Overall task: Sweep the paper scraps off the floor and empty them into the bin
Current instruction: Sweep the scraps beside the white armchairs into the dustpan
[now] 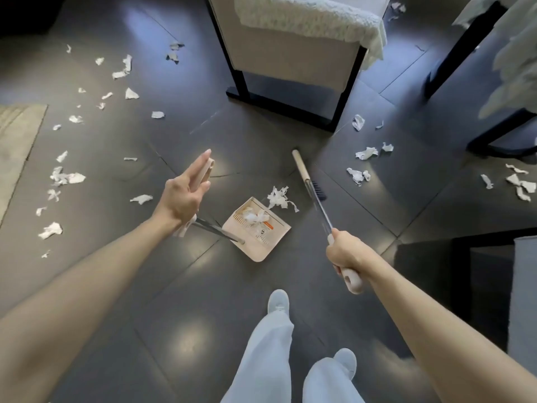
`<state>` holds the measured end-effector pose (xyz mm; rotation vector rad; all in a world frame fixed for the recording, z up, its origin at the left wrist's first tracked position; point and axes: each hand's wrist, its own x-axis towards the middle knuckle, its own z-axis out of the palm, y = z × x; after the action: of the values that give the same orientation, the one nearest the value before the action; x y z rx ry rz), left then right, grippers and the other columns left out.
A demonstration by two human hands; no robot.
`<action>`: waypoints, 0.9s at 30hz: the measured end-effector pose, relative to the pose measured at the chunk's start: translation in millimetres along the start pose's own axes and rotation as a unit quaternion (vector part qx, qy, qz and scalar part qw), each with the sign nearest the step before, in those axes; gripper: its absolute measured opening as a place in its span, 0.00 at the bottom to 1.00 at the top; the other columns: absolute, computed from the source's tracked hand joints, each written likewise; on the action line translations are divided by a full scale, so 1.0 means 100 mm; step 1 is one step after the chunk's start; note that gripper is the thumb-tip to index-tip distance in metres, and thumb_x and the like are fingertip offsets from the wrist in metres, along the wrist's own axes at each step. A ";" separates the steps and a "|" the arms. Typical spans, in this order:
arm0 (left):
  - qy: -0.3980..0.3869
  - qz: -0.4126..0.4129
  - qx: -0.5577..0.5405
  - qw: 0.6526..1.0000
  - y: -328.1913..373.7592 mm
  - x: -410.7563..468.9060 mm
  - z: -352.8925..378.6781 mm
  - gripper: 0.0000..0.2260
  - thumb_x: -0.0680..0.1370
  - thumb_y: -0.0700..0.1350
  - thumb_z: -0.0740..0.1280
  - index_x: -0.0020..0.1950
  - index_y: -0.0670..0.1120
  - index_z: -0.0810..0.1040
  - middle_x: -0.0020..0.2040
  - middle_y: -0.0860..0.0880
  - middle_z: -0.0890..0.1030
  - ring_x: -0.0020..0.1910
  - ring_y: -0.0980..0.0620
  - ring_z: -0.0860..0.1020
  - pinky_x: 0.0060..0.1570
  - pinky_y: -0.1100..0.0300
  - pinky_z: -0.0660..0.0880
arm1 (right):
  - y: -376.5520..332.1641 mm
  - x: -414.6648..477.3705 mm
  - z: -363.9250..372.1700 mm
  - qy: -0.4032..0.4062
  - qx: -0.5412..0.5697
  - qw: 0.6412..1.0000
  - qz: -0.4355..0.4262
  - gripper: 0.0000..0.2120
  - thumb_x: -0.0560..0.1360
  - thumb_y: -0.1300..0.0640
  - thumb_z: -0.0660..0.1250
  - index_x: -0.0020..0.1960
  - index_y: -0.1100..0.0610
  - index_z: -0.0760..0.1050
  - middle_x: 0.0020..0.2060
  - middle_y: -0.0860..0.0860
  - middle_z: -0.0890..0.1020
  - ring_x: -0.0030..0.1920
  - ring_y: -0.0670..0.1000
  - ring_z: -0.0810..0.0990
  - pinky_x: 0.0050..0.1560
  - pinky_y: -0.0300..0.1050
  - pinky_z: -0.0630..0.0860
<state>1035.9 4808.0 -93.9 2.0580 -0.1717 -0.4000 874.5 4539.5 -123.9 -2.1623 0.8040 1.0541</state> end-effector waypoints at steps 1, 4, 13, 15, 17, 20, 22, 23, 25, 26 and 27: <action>-0.002 0.005 0.001 1.000 0.01 0.09 0.00 0.30 0.78 0.32 0.62 0.64 0.69 0.68 0.59 0.68 0.74 0.61 0.75 0.69 0.58 0.81 0.61 | -0.05 -0.01 0.00 -0.014 0.003 1.000 -0.003 0.17 0.74 0.64 0.52 0.62 0.61 0.66 0.33 0.53 0.77 0.35 0.55 0.76 0.37 0.43 0.72; -0.005 0.025 0.021 0.999 0.08 0.31 0.03 0.29 0.78 0.33 0.63 0.67 0.65 0.68 0.58 0.71 0.72 0.58 0.79 0.68 0.55 0.83 0.61 | -0.13 -0.11 -0.05 -0.063 0.049 0.997 -0.010 0.19 0.74 0.63 0.52 0.64 0.58 0.66 0.29 0.53 0.77 0.27 0.52 0.74 0.31 0.42 0.72; -0.057 0.051 0.047 0.996 0.40 0.55 0.28 0.29 0.79 0.35 0.64 0.70 0.66 0.67 0.62 0.66 0.72 0.61 0.75 0.68 0.58 0.83 0.59 | 0.28 -0.51 -0.74 -0.125 0.241 0.962 0.013 0.31 0.74 0.68 0.59 0.73 0.45 0.64 0.17 0.46 0.69 0.18 0.44 0.66 0.20 0.34 0.64; -0.066 0.062 0.045 0.995 0.55 0.61 0.43 0.29 0.79 0.35 0.63 0.69 0.67 0.66 0.62 0.68 0.72 0.64 0.70 0.68 0.60 0.81 0.61 | 0.41 -0.62 -0.82 -0.098 0.230 0.968 0.005 0.33 0.73 0.67 0.60 0.73 0.44 0.63 0.19 0.47 0.70 0.20 0.46 0.67 0.21 0.36 0.66; -0.082 0.071 0.032 0.994 0.71 0.67 0.64 0.30 0.79 0.34 0.63 0.68 0.68 0.67 0.58 0.73 0.72 0.63 0.68 0.66 0.65 0.71 0.63 | 0.55 -0.67 -0.90 -0.067 0.237 0.969 0.007 0.33 0.73 0.66 0.60 0.74 0.44 0.62 0.22 0.49 0.72 0.22 0.47 0.68 0.23 0.38 0.68; -0.124 0.075 0.010 0.989 0.93 0.81 1.00 0.31 0.80 0.32 0.61 0.66 0.69 0.67 0.55 0.76 0.74 0.63 0.65 0.68 0.65 0.60 0.63 | 0.82 -0.63 -1.08 -0.016 0.257 0.966 0.025 0.32 0.73 0.66 0.59 0.74 0.44 0.62 0.27 0.52 0.73 0.24 0.49 0.69 0.25 0.40 0.69; -0.134 0.082 -0.003 0.988 1.07 0.91 1.26 0.30 0.80 0.31 0.61 0.67 0.67 0.66 0.56 0.74 0.74 0.62 0.65 0.68 0.63 0.62 0.63 | 1.01 -0.53 -1.25 0.020 0.259 0.965 0.033 0.28 0.73 0.65 0.57 0.70 0.49 0.66 0.28 0.54 0.73 0.26 0.51 0.70 0.27 0.41 0.70; -0.139 0.085 -0.008 0.987 1.14 0.97 1.41 0.30 0.80 0.31 0.60 0.68 0.65 0.66 0.59 0.72 0.73 0.62 0.67 0.68 0.63 0.64 0.63 | 1.10 -0.45 -1.36 0.040 0.249 0.967 0.035 0.25 0.72 0.65 0.56 0.68 0.53 0.68 0.28 0.54 0.74 0.27 0.53 0.71 0.29 0.43 0.71; -0.154 0.082 -0.016 0.984 1.27 1.10 1.68 0.29 0.80 0.31 0.59 0.72 0.60 0.65 0.64 0.64 0.72 0.63 0.73 0.68 0.65 0.68 0.64 | 1.27 -0.28 -1.56 0.077 0.234 0.968 0.047 0.22 0.71 0.66 0.55 0.64 0.59 0.69 0.28 0.55 0.75 0.29 0.55 0.74 0.32 0.47 0.72; -0.158 0.081 -0.020 0.984 1.33 1.15 1.82 0.28 0.80 0.30 0.59 0.74 0.58 0.64 0.66 0.61 0.71 0.63 0.74 0.68 0.65 0.72 0.64 | 1.35 -0.18 -1.66 0.091 0.235 0.966 0.051 0.21 0.71 0.66 0.55 0.63 0.60 0.69 0.28 0.56 0.76 0.29 0.56 0.74 0.33 0.47 0.72; -0.159 0.078 -0.022 0.984 1.39 1.21 1.94 0.28 0.80 0.30 0.59 0.75 0.56 0.63 0.68 0.59 0.70 0.63 0.75 0.67 0.63 0.76 0.64 | 1.43 -0.09 -1.76 0.102 0.237 0.965 0.054 0.19 0.71 0.66 0.54 0.61 0.61 0.69 0.29 0.56 0.76 0.29 0.56 0.75 0.33 0.48 0.73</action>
<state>1086.9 4545.1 -87.2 1.9111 -0.5099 -0.6273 848.1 4322.6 -62.3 -1.8451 1.1497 0.6097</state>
